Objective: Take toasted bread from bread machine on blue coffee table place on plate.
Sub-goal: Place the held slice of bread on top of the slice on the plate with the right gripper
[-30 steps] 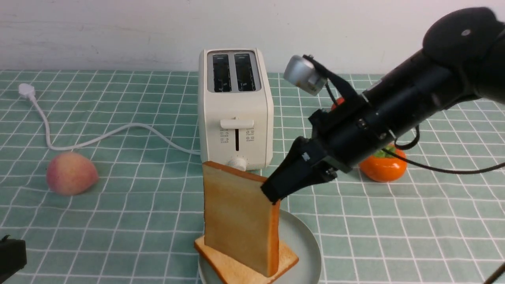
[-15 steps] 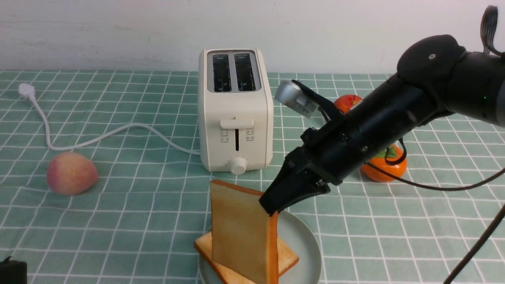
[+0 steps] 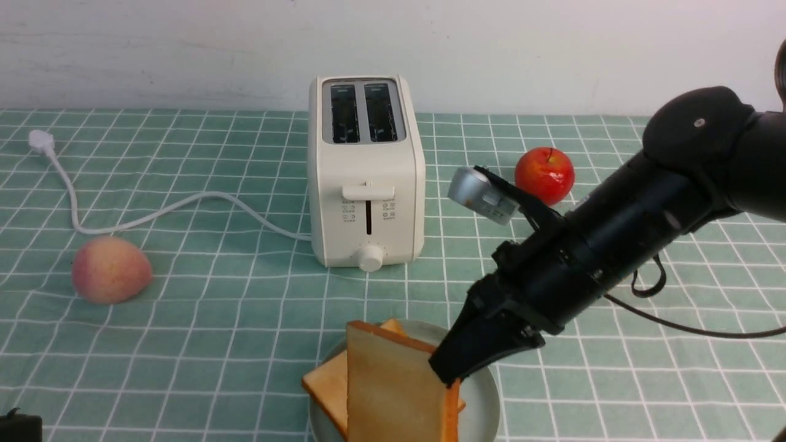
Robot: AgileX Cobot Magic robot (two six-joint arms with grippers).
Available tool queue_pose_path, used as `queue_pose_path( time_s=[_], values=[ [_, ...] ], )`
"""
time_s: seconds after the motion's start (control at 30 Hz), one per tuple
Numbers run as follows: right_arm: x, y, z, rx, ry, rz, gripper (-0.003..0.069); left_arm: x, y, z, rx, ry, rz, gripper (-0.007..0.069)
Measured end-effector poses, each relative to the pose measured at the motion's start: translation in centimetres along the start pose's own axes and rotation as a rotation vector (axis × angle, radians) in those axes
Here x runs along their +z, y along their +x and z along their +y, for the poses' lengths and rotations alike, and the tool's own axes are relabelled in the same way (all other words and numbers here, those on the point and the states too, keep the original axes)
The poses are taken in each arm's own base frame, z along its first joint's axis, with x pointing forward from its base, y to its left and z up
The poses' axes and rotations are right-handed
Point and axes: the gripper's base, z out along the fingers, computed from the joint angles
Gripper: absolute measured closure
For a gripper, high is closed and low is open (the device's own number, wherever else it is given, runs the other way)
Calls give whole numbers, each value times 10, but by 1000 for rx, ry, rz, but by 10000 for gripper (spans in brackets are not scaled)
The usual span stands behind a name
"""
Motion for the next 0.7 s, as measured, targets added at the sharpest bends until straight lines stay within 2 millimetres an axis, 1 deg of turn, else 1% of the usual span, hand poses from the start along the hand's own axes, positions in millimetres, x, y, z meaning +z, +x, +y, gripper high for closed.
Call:
queue_pose_path(
  time_s=[0.23,0.37,0.5,0.6,0.67,0.7],
  values=[
    [1,-3,5,-56,-64,-49,582,0,0,0,1,-1,-2,638],
    [1,-2,4,-83,-54,-44,582,0,0,0,1,-1,-2,638],
    [1,-3,0,-98,-7,-45,582,0,0,0,1,-1,3,638],
    [1,-4,-6,-116,58,-58,557,0,1,0,1,-2,12,638],
    [1,-6,-9,-115,85,-71,525,0,1,0,1,-2,13,638],
    [0,-8,-12,-108,119,-91,482,0,1,0,1,-3,15,638]
  ],
)
